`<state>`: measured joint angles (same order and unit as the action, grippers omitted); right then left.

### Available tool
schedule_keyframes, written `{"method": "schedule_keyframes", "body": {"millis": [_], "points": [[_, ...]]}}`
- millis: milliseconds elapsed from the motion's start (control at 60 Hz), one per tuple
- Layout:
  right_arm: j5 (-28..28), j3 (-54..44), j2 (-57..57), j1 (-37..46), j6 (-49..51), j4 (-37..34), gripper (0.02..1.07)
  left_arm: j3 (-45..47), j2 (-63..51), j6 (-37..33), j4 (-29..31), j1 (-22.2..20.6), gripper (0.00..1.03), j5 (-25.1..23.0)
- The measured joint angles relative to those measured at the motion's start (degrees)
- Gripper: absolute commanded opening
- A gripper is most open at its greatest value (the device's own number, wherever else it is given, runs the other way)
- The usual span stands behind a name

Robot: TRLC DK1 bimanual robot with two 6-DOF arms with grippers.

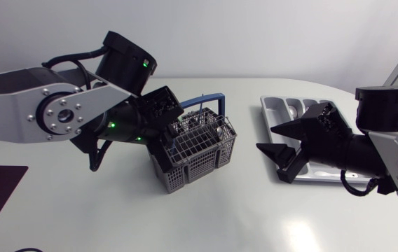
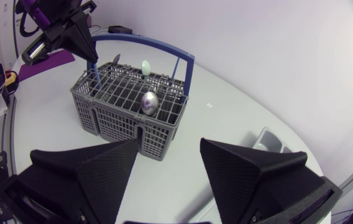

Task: Unload the cutlery basket into the drawer organizer.

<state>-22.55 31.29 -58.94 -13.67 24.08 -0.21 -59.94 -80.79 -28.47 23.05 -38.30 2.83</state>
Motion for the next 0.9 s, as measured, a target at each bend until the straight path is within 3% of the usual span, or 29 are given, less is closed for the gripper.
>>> {"method": "schedule_keyframes", "body": {"millis": [600,900], "points": [[4.7,2.5,0.1,-8.2,-0.4,-1.2,0.75,-2.4,10.5,0.0,5.2,-0.6,0.15,-0.9],[4.9,2.9,2.5,-11.1,-1.1,-1.4,0.75,-6.9,15.8,0.5,7.6,-3.9,0.15,-0.9]]}}
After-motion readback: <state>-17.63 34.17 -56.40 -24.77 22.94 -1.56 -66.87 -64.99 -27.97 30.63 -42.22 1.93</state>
